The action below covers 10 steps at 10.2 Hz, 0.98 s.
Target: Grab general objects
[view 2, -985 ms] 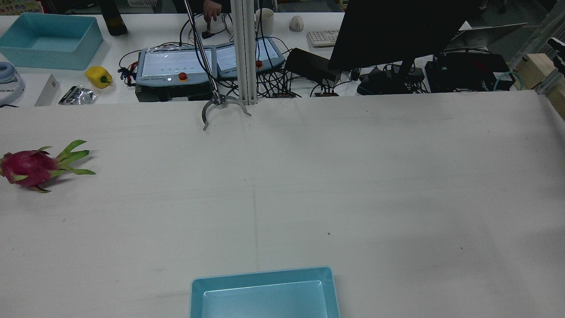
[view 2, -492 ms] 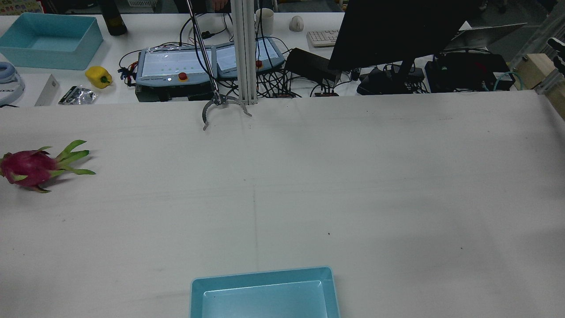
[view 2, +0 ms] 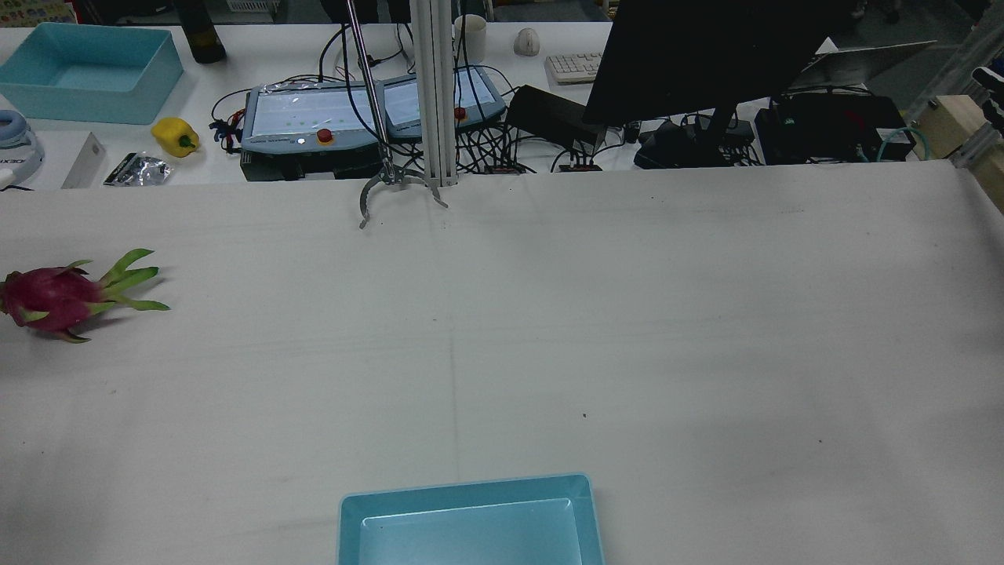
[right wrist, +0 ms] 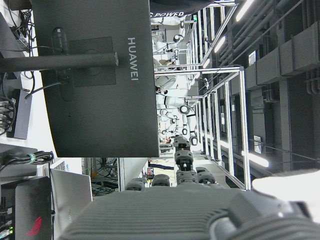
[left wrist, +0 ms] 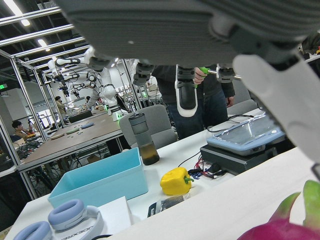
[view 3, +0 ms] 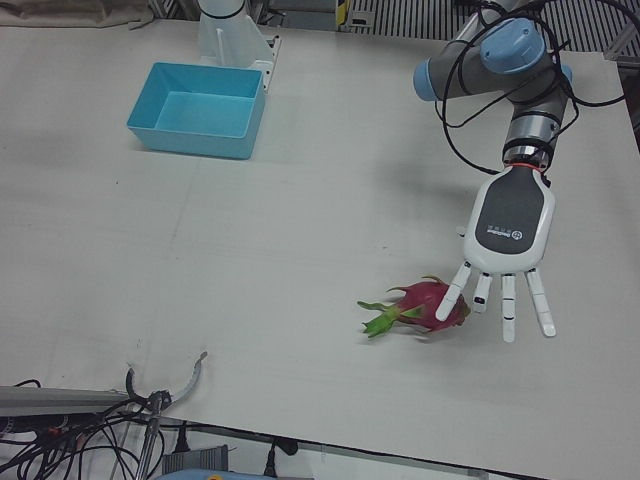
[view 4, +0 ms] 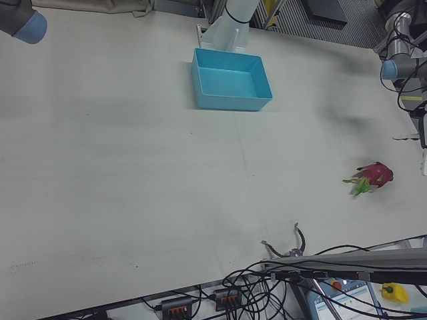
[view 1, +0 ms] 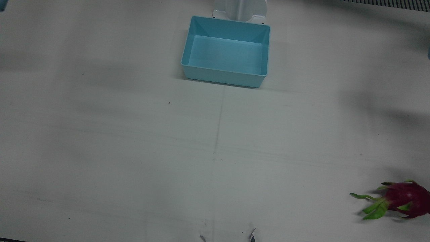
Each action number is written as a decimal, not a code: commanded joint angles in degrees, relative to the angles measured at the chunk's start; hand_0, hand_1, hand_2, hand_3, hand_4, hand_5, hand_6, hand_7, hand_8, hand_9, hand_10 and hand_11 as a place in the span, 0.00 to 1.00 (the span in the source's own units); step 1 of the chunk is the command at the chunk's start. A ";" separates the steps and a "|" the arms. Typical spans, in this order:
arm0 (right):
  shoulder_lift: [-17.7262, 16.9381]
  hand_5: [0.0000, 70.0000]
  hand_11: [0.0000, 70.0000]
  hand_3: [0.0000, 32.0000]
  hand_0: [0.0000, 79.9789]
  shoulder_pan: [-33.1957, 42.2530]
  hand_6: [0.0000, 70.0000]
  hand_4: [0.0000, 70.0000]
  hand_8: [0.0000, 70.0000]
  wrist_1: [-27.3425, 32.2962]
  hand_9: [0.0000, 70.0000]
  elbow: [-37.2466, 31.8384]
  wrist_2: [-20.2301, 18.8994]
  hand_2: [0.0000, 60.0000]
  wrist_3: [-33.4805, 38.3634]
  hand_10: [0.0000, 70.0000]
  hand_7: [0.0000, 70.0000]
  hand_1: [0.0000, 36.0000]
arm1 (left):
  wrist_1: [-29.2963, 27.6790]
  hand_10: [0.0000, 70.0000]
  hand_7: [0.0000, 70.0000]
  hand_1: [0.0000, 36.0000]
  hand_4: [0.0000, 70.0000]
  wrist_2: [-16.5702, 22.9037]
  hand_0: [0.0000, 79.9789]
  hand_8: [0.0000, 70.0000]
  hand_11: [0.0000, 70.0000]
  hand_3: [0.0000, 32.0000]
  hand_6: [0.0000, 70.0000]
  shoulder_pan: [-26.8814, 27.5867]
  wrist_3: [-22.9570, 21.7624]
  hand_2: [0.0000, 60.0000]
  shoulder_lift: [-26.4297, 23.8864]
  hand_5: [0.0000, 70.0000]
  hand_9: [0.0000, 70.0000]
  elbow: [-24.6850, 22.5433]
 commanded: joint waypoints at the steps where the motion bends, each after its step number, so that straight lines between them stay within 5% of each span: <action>1: 0.00 0.00 0.00 0.00 0.00 0.00 0.00 0.00 0.00 0.00 0.00 0.04 0.00 0.00 -0.02 0.00 0.00 0.00 | -0.01 0.00 1.00 0.00 0.00 -0.70 0.52 0.00 0.00 0.68 0.00 0.20 3.67 0.00 -0.11 0.00 0.21 2.49; 5: 0.00 0.00 0.00 0.00 0.00 0.00 0.00 0.00 0.00 0.00 0.00 0.04 0.00 0.00 -0.02 0.00 0.00 0.00 | -0.45 0.00 1.00 0.00 0.00 -5.26 0.52 0.00 0.00 0.66 0.00 7.12 1.32 0.00 -1.07 0.00 0.23 3.63; 7: 0.00 0.00 0.00 0.00 0.00 0.00 0.00 0.00 0.00 0.00 0.00 0.04 0.00 0.00 -0.02 0.00 0.00 0.00 | 1.65 0.00 1.00 0.00 0.00 -5.96 0.52 0.00 0.00 0.67 0.00 8.80 0.95 0.00 -5.62 0.00 0.27 4.85; 10: 0.00 0.00 0.00 0.00 0.00 0.00 0.00 0.00 0.00 0.00 0.00 -0.04 0.00 0.00 -0.02 0.00 0.00 0.00 | 4.92 0.00 1.00 0.00 0.00 -12.46 0.51 0.00 0.00 0.64 0.00 18.89 0.86 0.00 -13.28 0.00 0.20 10.65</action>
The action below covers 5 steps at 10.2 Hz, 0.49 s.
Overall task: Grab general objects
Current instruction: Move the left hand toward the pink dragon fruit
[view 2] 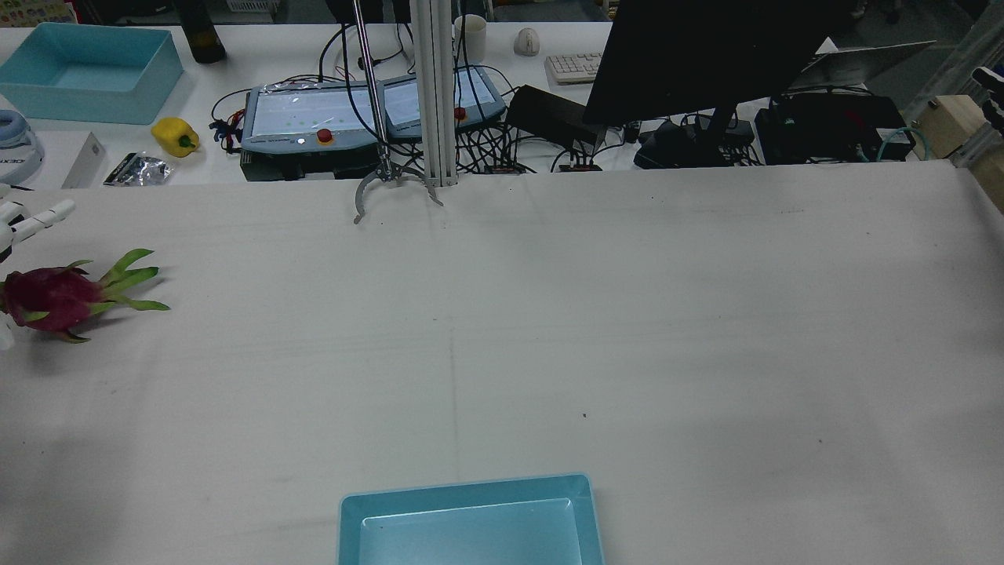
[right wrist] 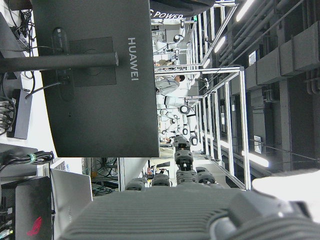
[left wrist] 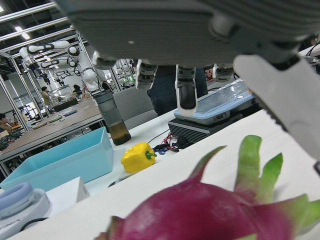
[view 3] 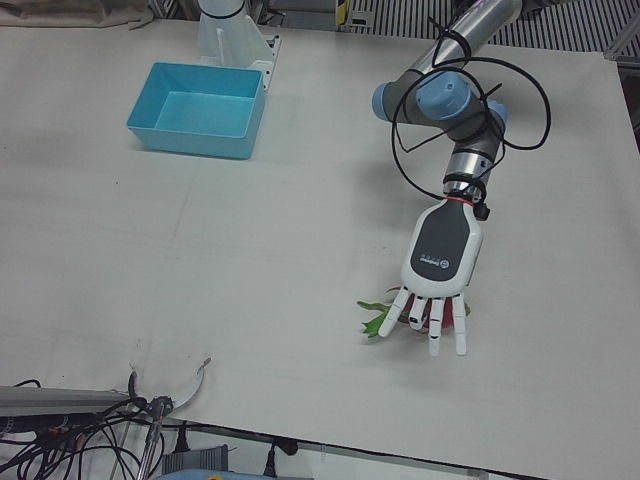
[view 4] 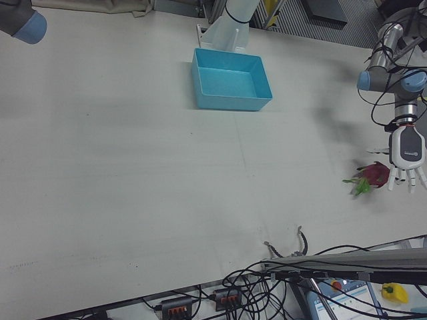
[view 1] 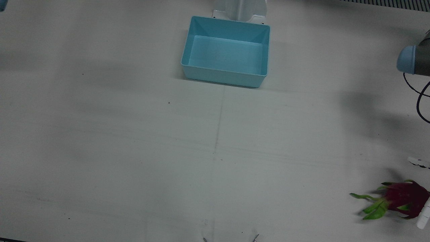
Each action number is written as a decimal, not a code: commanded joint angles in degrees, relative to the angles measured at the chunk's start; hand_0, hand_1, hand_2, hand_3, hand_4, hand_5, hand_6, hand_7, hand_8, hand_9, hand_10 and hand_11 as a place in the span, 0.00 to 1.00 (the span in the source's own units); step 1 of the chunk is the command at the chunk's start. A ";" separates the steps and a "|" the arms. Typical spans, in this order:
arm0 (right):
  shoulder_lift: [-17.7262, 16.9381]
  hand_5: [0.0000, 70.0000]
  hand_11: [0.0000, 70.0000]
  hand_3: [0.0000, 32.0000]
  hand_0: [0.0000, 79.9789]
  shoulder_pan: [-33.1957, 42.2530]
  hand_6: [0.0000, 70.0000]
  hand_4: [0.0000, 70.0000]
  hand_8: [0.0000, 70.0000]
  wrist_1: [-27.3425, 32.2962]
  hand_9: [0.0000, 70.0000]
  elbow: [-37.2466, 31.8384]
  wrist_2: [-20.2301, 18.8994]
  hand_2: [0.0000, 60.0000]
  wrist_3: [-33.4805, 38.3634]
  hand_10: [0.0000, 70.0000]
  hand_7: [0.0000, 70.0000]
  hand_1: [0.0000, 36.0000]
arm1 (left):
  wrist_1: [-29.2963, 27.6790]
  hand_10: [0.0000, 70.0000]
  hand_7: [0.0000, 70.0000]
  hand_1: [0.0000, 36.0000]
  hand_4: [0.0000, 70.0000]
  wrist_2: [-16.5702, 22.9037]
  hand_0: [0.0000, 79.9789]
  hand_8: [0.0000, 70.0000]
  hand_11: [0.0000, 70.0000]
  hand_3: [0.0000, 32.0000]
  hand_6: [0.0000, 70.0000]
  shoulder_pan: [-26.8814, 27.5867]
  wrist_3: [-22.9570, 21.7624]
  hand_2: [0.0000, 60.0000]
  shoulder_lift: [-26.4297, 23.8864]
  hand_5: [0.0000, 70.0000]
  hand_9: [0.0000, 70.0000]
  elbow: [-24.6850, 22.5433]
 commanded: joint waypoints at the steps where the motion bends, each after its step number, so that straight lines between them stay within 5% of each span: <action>1: 0.00 0.00 0.00 0.00 0.00 0.00 0.00 0.00 0.00 0.00 0.00 0.04 0.00 0.00 0.00 0.00 0.00 0.00 | 2.58 0.00 0.96 0.00 0.00 -4.93 0.51 0.00 0.00 0.66 0.00 7.30 -0.16 0.00 -4.51 0.00 0.17 3.11; 3: 0.00 0.00 0.00 0.00 0.00 0.00 0.00 0.00 0.00 0.00 0.00 0.04 0.00 0.00 0.00 0.00 0.00 0.00 | 6.35 0.00 0.55 0.00 0.00 -4.86 0.50 0.00 0.00 0.61 0.00 7.04 -0.16 0.00 -4.33 0.00 0.09 1.71; 5: 0.00 0.00 0.00 0.00 0.00 0.00 0.00 0.00 0.00 0.00 0.00 0.04 0.00 0.00 0.00 0.00 0.00 0.00 | 6.54 0.00 0.41 0.00 0.00 -4.86 0.49 0.00 0.00 0.59 0.00 6.34 -0.16 0.00 -3.63 0.00 0.06 1.52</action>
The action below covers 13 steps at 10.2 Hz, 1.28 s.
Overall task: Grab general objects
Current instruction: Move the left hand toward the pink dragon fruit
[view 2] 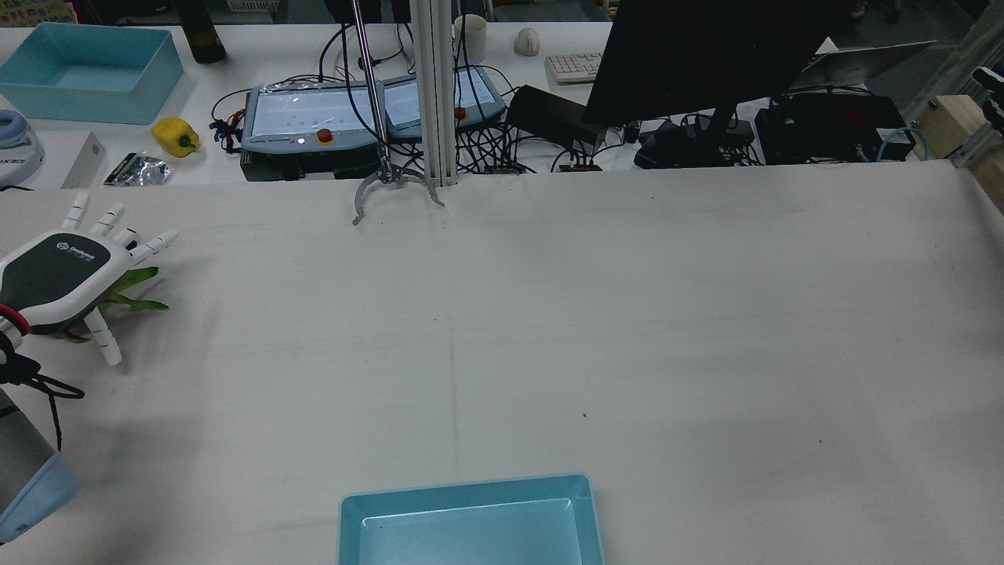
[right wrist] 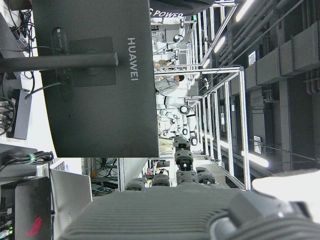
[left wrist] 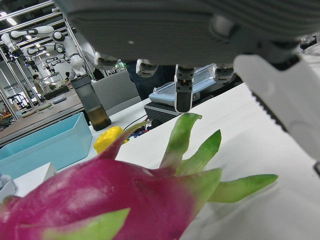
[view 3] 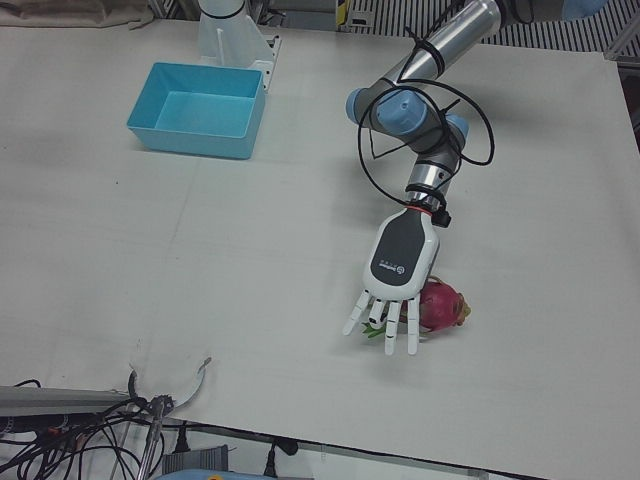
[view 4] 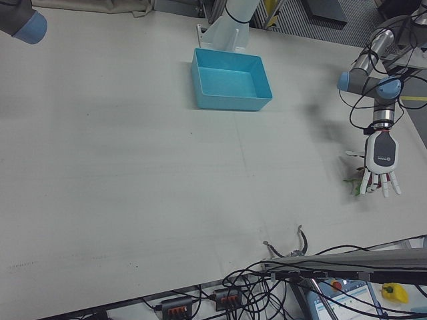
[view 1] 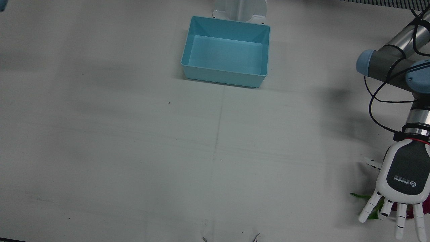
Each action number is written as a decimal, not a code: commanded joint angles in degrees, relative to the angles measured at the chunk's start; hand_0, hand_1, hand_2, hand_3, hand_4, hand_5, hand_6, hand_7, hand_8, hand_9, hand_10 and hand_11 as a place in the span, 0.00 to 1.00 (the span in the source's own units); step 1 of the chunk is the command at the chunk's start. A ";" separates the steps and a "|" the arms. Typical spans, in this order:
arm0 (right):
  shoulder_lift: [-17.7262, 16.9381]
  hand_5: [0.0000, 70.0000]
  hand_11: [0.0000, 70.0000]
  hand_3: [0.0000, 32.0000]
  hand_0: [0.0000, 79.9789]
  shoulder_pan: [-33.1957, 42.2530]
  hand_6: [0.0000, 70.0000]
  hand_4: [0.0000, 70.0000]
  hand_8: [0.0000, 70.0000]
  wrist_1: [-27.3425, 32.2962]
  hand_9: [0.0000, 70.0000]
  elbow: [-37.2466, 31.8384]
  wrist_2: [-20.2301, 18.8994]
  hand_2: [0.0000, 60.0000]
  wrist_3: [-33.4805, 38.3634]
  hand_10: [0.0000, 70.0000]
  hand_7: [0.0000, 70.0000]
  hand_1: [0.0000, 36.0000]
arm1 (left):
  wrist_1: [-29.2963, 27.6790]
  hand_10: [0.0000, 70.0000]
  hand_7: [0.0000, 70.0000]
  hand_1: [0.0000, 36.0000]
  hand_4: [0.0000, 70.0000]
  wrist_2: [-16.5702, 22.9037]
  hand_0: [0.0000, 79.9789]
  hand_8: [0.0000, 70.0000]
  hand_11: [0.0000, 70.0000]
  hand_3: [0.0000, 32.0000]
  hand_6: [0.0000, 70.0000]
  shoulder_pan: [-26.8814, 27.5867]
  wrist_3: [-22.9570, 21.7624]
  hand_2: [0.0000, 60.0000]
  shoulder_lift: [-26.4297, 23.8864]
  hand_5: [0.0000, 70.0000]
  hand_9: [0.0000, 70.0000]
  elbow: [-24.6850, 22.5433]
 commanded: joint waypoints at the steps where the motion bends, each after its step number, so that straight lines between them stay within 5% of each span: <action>1: 0.00 0.00 0.00 0.00 0.00 0.00 0.00 0.00 0.00 0.00 0.00 0.01 0.00 0.00 0.00 0.00 0.00 0.00 | 1.51 0.00 0.34 0.00 0.00 -0.15 0.49 0.00 0.00 0.59 0.00 -0.98 0.17 0.00 0.53 0.00 0.05 -0.37; 3: 0.00 0.00 0.00 0.00 0.00 0.00 0.00 0.00 0.00 0.00 0.00 0.01 0.00 0.00 0.00 0.00 0.00 0.00 | 1.60 0.00 0.40 0.00 0.00 -0.24 0.48 0.00 0.00 0.53 0.00 -1.42 0.69 0.00 1.23 0.00 0.06 0.15; 6: 0.00 0.00 0.00 0.00 0.00 0.00 0.00 0.00 0.00 0.00 0.00 0.01 0.00 0.00 0.00 0.00 0.00 0.00 | 1.60 0.00 0.45 0.00 0.00 -0.33 0.47 0.00 0.00 0.58 0.00 -2.03 0.96 0.00 2.20 0.00 0.07 1.29; 11: 0.00 0.00 0.00 0.00 0.00 0.00 0.00 0.00 0.00 0.00 0.00 0.01 0.00 0.00 0.00 0.00 0.00 0.00 | 1.87 0.00 0.32 0.00 0.00 -0.42 0.46 0.00 0.00 0.50 0.00 -4.41 1.05 0.00 3.35 0.00 0.04 2.17; 13: 0.00 0.00 0.00 0.00 0.00 0.00 0.00 0.00 0.00 0.00 0.00 0.01 0.00 0.00 0.00 0.00 0.00 0.00 | 1.51 0.00 0.59 0.00 0.00 -0.50 0.43 0.00 0.00 0.47 0.00 -4.67 5.23 0.00 3.26 0.00 0.10 2.35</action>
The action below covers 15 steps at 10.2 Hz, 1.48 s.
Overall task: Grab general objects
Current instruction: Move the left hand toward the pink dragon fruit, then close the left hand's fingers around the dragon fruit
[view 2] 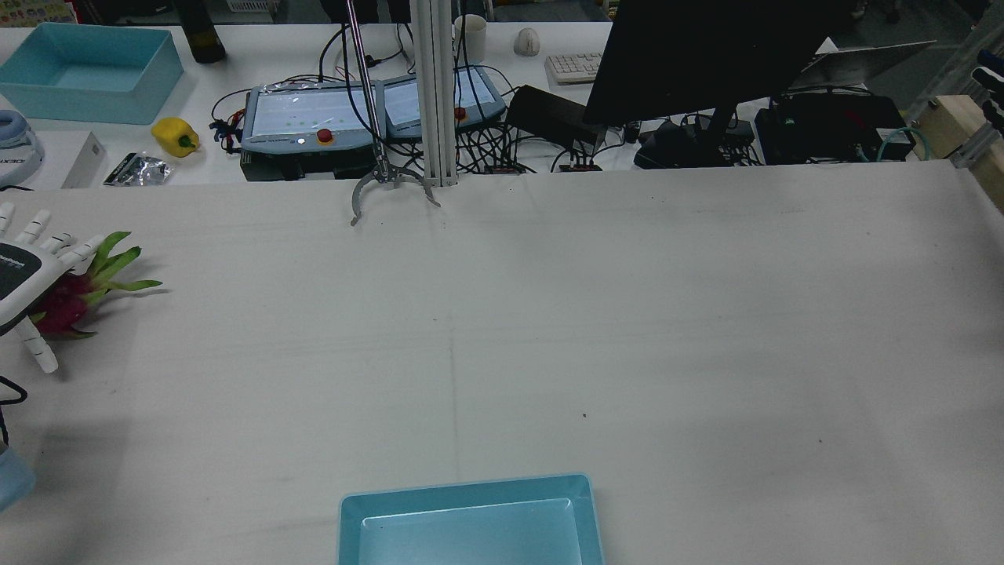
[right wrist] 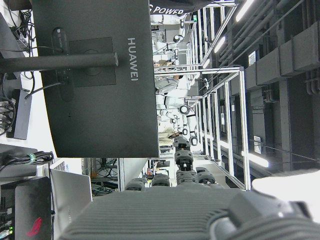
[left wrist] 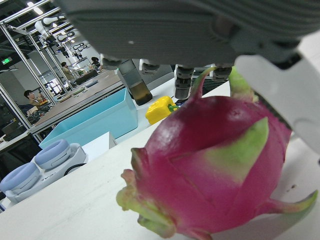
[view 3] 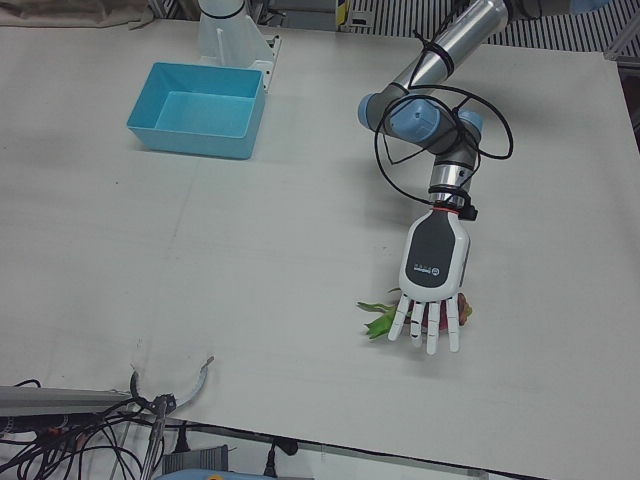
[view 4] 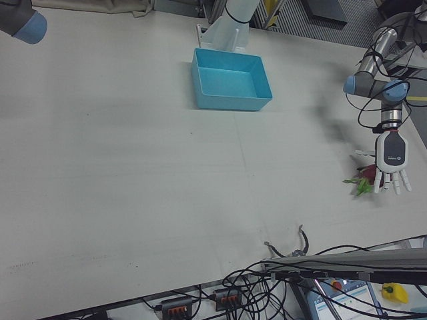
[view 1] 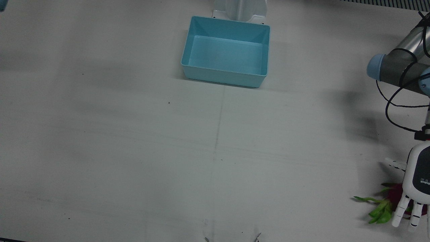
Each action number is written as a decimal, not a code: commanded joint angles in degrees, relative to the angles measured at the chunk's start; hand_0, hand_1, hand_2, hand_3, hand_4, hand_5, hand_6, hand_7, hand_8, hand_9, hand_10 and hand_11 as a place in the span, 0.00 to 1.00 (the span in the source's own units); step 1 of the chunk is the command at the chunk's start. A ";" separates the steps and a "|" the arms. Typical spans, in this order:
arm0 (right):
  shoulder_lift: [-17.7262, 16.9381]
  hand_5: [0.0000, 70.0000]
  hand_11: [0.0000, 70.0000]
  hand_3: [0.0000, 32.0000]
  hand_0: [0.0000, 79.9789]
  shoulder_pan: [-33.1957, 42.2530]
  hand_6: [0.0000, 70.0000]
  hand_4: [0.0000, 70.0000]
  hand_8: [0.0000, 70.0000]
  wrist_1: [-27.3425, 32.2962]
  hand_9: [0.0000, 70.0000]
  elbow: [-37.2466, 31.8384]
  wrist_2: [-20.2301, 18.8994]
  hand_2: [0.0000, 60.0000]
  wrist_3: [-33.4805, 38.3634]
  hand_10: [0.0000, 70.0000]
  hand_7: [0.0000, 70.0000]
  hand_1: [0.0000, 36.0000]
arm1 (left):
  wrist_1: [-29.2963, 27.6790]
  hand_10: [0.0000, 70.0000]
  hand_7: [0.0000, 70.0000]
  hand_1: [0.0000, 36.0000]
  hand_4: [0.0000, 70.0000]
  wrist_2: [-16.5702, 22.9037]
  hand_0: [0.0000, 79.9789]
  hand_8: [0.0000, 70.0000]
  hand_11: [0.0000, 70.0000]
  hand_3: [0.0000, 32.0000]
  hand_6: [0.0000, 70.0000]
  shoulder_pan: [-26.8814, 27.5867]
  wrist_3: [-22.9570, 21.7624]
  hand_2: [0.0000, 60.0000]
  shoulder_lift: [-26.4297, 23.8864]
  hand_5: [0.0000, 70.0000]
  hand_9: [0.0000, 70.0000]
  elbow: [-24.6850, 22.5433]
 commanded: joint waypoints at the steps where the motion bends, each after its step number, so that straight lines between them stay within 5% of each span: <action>1: 0.00 0.00 0.00 0.00 0.00 0.00 0.00 0.00 0.00 0.00 0.00 0.00 0.00 0.00 0.00 0.00 0.00 0.00 | -0.30 0.00 0.71 0.00 0.00 -0.06 0.41 0.00 0.00 0.46 0.00 -0.71 5.02 0.00 0.00 0.00 0.12 0.17; 2: 0.00 0.00 0.00 0.00 0.00 0.00 0.00 0.00 0.00 0.00 0.00 0.00 0.00 0.00 0.00 0.00 0.00 0.00 | -0.39 0.00 0.82 0.00 0.00 0.02 0.42 0.00 0.00 0.46 0.00 -0.62 5.03 0.00 0.00 0.00 0.14 0.09; 6: 0.00 0.00 0.00 0.00 0.00 0.00 0.00 0.00 0.00 0.00 0.00 0.00 0.00 0.00 0.00 0.00 0.00 0.00 | -1.27 0.00 0.69 0.00 0.00 -0.06 0.41 0.00 0.00 0.57 0.00 -0.19 5.55 0.00 0.00 0.00 0.12 0.26; 7: 0.00 0.00 0.00 0.00 0.00 0.00 0.00 0.00 0.00 0.00 0.00 -0.09 0.00 0.00 0.00 0.00 0.00 0.00 | -2.05 0.00 1.00 0.00 0.00 -0.06 0.41 0.00 0.00 0.57 0.00 -0.18 5.55 0.00 -0.09 0.00 0.19 1.13; 9: 0.00 0.00 0.00 0.00 0.00 0.00 0.00 0.00 0.00 0.00 0.00 0.00 0.00 0.00 0.00 0.00 0.00 0.00 | -3.46 0.00 1.00 0.00 0.00 -0.06 0.40 0.01 0.01 0.61 0.10 -0.10 5.55 0.00 0.00 0.00 0.27 1.93; 10: 0.00 0.00 0.00 0.00 0.00 0.00 0.00 0.00 0.00 0.00 0.00 0.00 0.00 0.00 0.00 0.00 0.00 0.00 | -3.56 0.09 1.00 0.00 0.00 -0.06 0.35 0.02 0.14 0.75 0.12 -0.18 5.55 0.00 0.00 0.00 0.27 2.02; 11: 0.00 0.00 0.00 0.00 0.00 0.00 0.00 0.00 0.00 0.00 0.00 0.00 0.00 0.00 0.00 0.00 0.00 0.00 | -3.56 0.31 1.00 0.00 0.09 -0.06 0.27 0.15 0.45 0.73 0.31 -0.18 5.55 0.00 0.00 0.02 0.34 2.02; 12: 0.00 0.00 0.00 0.00 0.00 0.00 0.00 0.00 0.00 0.00 0.00 0.00 0.00 0.00 0.00 0.00 0.00 0.00 | -3.73 0.61 1.00 0.00 0.42 -0.15 0.18 0.39 0.84 0.39 0.68 -0.18 5.55 0.00 0.09 0.10 0.55 2.11; 13: 0.00 0.00 0.00 0.00 0.00 0.00 0.00 0.00 0.00 0.00 0.00 0.00 0.00 0.00 0.00 0.00 0.00 0.00 | -4.17 1.00 1.00 0.00 0.93 -0.15 0.10 0.67 1.00 0.03 1.00 -0.27 5.55 0.00 0.09 0.19 0.81 2.11; 14: 0.00 0.00 0.00 0.00 0.00 0.00 0.00 0.00 0.00 0.00 0.00 0.00 0.00 0.00 0.00 0.00 0.00 0.00 | -4.52 1.00 1.00 0.00 1.00 -0.15 0.01 0.93 1.00 0.00 1.00 -0.18 5.55 0.00 0.09 0.31 1.00 2.37; 15: 0.00 0.00 0.00 0.00 0.00 0.00 0.00 0.00 0.00 0.00 0.00 0.00 0.00 0.00 0.00 0.00 0.00 0.00 | -4.96 1.00 1.00 0.00 1.00 -0.15 0.00 1.00 1.00 0.00 1.00 -0.18 5.73 0.00 0.09 0.37 1.00 2.98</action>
